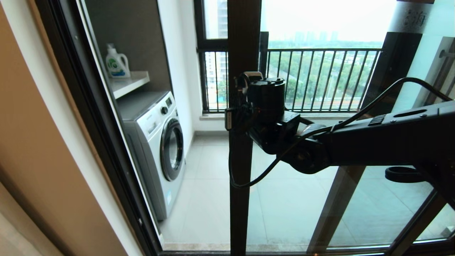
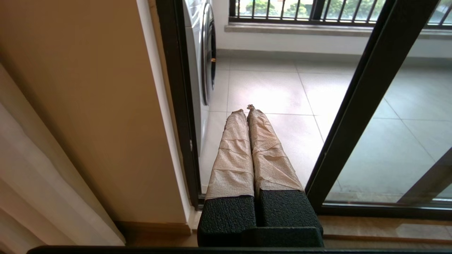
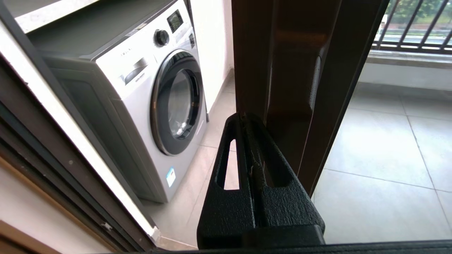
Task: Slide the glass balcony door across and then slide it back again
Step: Open the slid door
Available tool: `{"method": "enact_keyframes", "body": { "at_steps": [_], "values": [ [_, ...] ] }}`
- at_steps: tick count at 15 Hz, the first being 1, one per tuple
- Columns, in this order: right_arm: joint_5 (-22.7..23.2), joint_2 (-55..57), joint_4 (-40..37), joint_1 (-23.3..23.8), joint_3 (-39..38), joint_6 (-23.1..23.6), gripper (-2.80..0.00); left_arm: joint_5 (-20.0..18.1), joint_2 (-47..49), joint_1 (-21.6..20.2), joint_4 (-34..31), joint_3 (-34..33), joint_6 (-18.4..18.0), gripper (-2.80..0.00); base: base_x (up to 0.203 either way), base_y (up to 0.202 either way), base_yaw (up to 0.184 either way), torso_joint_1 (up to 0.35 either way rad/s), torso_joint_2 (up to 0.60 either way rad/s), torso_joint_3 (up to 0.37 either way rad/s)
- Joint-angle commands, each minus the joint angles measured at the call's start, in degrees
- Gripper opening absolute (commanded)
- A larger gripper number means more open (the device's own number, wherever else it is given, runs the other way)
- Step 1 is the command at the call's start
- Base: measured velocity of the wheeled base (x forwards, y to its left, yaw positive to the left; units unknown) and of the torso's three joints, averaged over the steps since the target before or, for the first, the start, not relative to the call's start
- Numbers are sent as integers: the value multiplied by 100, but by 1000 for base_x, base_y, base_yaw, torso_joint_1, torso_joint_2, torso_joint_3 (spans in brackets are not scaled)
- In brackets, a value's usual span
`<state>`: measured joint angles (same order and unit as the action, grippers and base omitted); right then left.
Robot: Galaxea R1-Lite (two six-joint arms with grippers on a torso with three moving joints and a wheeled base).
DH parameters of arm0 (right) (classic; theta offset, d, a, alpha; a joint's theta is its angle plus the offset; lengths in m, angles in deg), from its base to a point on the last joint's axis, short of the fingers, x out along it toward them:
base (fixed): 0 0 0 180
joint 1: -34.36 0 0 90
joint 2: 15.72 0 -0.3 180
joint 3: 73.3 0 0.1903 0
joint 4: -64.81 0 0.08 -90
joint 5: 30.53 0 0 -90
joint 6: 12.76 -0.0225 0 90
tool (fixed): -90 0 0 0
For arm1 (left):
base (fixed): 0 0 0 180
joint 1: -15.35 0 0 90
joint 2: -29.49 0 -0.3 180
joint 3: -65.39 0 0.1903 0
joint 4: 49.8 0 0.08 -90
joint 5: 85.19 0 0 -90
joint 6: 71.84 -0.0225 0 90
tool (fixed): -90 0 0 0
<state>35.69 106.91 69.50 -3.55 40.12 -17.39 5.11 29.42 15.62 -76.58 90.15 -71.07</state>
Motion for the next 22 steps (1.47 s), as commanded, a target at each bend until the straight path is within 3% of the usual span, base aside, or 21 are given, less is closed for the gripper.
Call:
{"method": "enact_keyframes", "body": {
  "at_steps": [1, 6, 22],
  "values": [
    [13, -230, 70, 40, -294, -3, -280, 5, 7, 0, -1, 0, 2, -280, 0, 0, 0, 0, 0, 0],
    [23, -599, 399, 221, -952, -3, -280, 5, 7, 0, -1, 0, 2, -280, 0, 0, 0, 0, 0, 0],
    [58, -1304, 719, 961, -2037, 6, -280, 5, 7, 0, -1, 0, 2, -280, 0, 0, 0, 0, 0, 0]
  ]
}}
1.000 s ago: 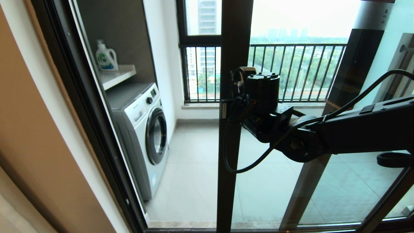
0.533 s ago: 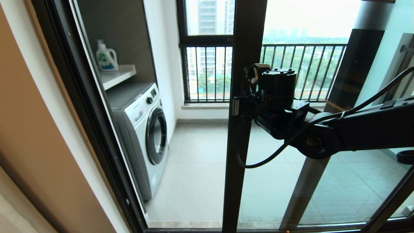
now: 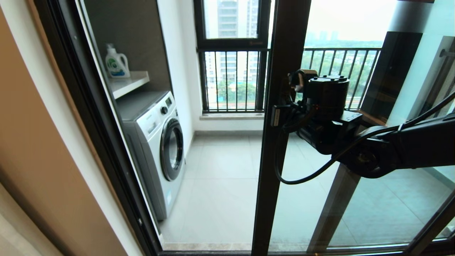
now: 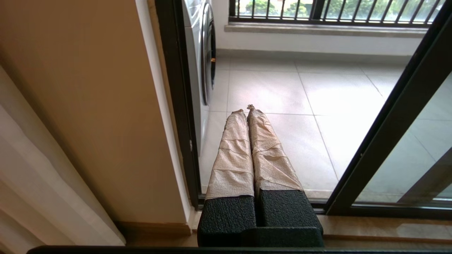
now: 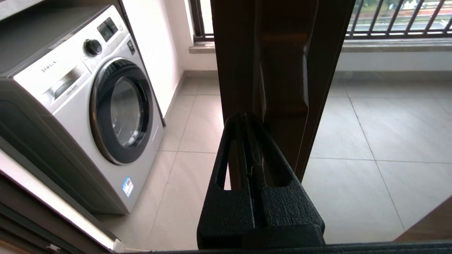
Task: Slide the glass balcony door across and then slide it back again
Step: Open the slid door
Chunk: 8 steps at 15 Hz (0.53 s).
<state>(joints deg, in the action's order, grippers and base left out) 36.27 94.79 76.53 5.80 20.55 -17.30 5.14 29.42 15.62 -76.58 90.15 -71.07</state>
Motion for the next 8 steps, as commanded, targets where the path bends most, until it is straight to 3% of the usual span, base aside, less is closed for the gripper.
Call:
{"method": "enact_keyframes", "body": {
  "at_steps": [1, 8],
  "values": [
    [0, -145, 18, 96, -158, -10, -280, 2, 7, 0, -1, 0, 2, -280, 0, 0, 0, 0, 0, 0],
    [269, -591, 60, 587, -691, -12, -280, 2, 7, 0, -1, 0, 2, -280, 0, 0, 0, 0, 0, 0]
  ]
}}
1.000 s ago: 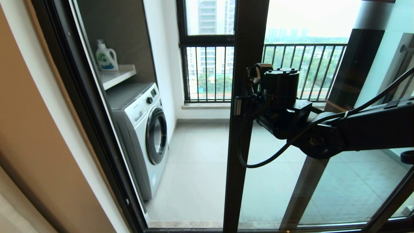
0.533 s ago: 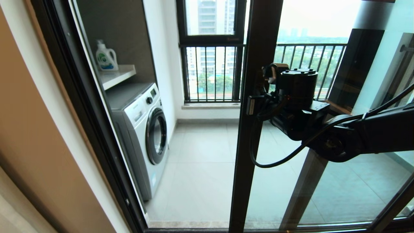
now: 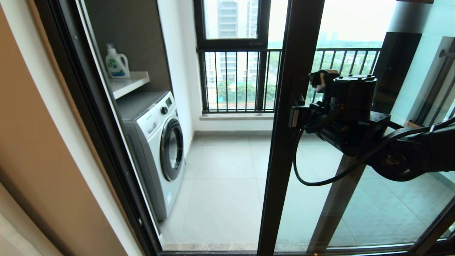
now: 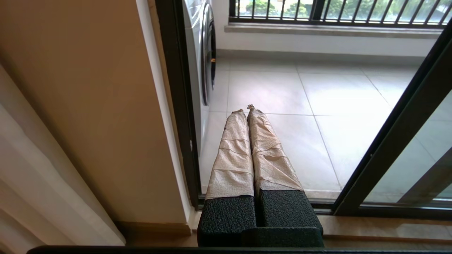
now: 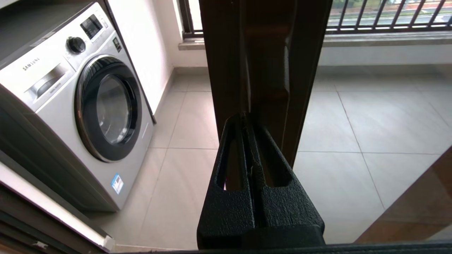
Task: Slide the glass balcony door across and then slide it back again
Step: Open the slid door
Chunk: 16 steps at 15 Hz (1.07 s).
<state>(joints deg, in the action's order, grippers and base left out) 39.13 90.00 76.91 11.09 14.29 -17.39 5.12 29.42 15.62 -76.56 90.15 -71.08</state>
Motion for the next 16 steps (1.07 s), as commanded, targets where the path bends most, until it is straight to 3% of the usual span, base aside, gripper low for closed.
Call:
{"method": "enact_keyframes", "body": {
  "at_steps": [1, 13, 16],
  "values": [
    [24, -159, 22, 113, -131, -3, -280, 4, 7, 0, -3, 0, 3, -280, 0, 0, 0, 0, 0, 0],
    [434, -885, 333, 653, -1174, -3, -280, 4, 7, 0, -3, 0, 3, -280, 0, 0, 0, 0, 0, 0],
    [830, -1175, 328, 426, -1368, 13, -280, 4, 7, 0, -3, 0, 3, -280, 0, 0, 0, 0, 0, 0]
  ]
}}
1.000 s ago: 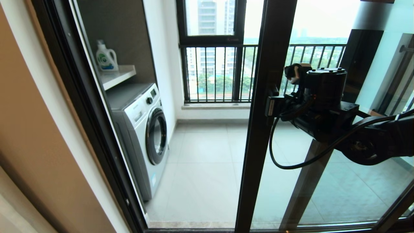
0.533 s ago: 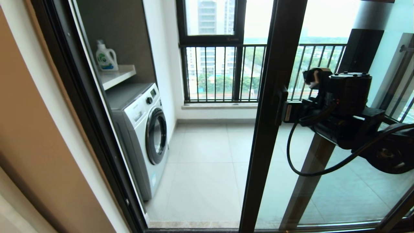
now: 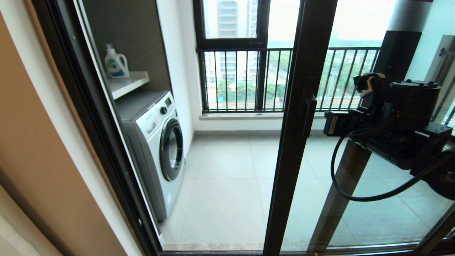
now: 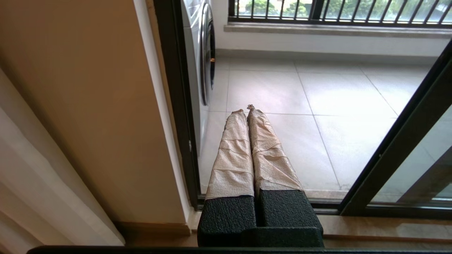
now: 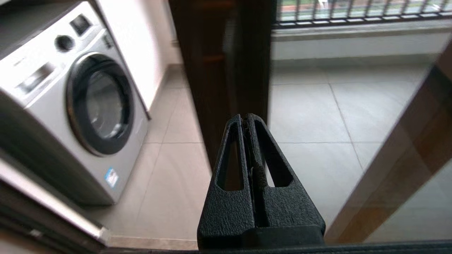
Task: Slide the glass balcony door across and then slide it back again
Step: Open the slid door
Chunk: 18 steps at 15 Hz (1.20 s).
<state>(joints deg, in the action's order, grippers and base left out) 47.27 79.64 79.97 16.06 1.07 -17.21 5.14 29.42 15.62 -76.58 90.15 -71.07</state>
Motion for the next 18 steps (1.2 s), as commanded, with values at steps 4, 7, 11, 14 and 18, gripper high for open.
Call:
{"method": "enact_keyframes", "body": {
  "at_steps": [4, 7, 11, 14, 18],
  "values": [
    [88, 117, 23, -603, 232, -11, -280, 2, 7, 0, -1, 0, 2, -280, 0, 0, 0, 0, 0, 0],
    [86, 625, 24, -522, 725, -19, -280, 2, 7, 0, -1, 0, 2, -280, 0, 0, 0, 0, 0, 0],
    [92, 1264, 24, -126, 1378, -6, -280, 2, 7, 0, -1, 0, 2, -280, 0, 0, 0, 0, 0, 0],
    [103, 1301, 24, 108, 1363, -3, -280, 2, 7, 0, -1, 0, 2, -280, 0, 0, 0, 0, 0, 0],
    [104, 1167, 24, 518, 1272, 5, -280, 2, 7, 0, -1, 0, 2, -280, 0, 0, 0, 0, 0, 0]
  ]
}}
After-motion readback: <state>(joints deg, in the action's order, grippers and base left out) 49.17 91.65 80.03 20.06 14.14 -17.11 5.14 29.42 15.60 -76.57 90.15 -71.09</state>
